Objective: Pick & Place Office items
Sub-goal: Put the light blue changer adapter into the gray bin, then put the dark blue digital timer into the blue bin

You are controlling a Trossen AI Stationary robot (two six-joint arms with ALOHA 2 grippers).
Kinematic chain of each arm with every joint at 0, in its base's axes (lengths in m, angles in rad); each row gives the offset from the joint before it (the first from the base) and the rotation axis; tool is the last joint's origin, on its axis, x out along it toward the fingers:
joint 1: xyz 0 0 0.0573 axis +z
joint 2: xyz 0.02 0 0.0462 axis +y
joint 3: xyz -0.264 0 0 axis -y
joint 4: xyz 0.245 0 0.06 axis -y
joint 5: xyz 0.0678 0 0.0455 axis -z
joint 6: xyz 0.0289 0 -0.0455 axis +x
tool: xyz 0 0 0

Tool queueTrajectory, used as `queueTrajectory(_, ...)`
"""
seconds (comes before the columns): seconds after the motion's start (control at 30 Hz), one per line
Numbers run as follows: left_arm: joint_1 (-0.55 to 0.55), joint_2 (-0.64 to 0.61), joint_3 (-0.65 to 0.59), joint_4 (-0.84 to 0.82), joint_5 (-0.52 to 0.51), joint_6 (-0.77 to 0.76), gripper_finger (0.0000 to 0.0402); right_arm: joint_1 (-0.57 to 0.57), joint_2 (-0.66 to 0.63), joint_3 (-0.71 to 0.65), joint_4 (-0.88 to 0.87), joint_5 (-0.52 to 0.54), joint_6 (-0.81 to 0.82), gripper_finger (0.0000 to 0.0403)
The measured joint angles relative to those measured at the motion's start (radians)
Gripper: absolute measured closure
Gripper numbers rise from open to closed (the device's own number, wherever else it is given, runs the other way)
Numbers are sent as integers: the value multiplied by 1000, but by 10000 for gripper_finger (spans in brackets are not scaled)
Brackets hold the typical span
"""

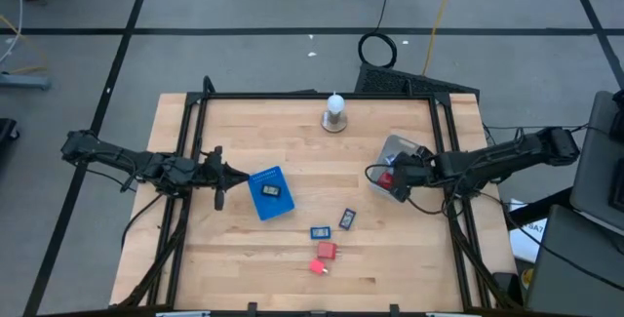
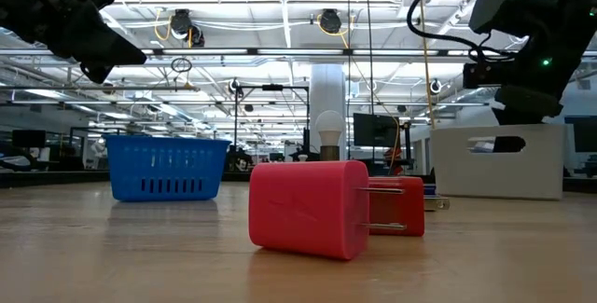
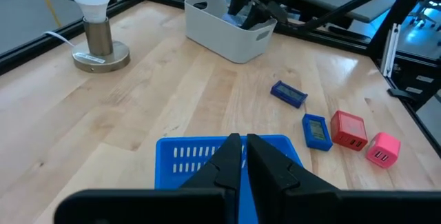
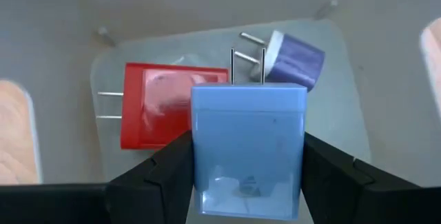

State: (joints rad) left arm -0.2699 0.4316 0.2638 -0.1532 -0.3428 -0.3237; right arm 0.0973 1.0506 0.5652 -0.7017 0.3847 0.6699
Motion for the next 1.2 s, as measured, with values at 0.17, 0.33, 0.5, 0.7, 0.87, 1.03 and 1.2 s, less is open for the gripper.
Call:
queueTrajectory(0.17, 0, 0, 0, -1, 0, 0, 378, -3, 10, 1, 2, -64, -1, 196)
queueTrajectory(0.33, 0, 0, 0, -15, 1, -14, 378, -3, -9, 1, 8, -76, 6, 95)
queueTrajectory(0.5, 0, 0, 0, -21, 1, -16, 378, -2, -89, 1, 86, -75, -29, 41)
queueTrajectory(0.7, 0, 0, 0, -21, 1, -15, 378, 36, -272, 0, 308, -15, -206, 70)
queueTrajectory(0.87, 0, 26, 0, 72, -36, -29, 378, 141, -346, -45, 735, 0, -434, 116)
queueTrajectory(1.03, 0, 189, 10, 273, -25, 31, 395, 241, -276, -169, 1125, -47, -626, 185)
queueTrajectory(1.2, -1, 472, 141, 270, -23, -5, 397, 308, -223, -276, 1304, -48, -733, 283)
